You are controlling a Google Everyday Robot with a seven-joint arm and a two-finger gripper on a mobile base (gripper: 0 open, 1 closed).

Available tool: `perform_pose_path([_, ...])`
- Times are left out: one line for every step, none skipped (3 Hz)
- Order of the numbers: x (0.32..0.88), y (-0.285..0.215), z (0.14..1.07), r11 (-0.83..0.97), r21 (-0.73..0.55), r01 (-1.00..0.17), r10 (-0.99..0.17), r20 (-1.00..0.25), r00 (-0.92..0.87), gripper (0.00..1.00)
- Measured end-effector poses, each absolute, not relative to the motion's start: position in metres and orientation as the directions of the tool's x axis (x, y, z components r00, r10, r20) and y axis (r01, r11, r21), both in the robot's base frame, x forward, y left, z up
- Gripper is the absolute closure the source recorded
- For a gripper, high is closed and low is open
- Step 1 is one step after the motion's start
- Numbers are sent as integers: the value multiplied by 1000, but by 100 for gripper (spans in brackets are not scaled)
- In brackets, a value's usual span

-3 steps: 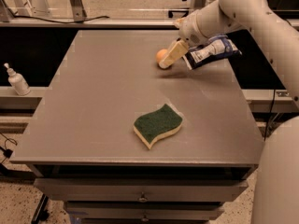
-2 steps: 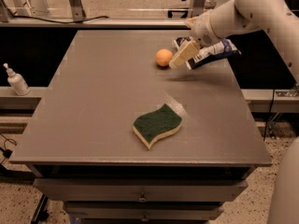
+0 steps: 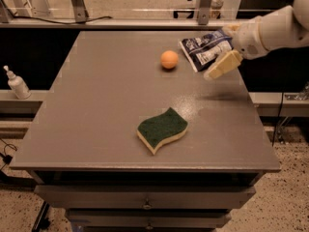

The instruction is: Move orange near blue chip bag

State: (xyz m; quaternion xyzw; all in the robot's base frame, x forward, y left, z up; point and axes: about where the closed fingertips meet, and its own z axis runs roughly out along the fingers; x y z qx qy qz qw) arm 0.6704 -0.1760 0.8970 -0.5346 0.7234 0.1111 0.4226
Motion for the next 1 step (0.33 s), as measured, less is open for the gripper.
perform_pose_path([668,-185,895,414,-288,-863,-679,-729,-83,0])
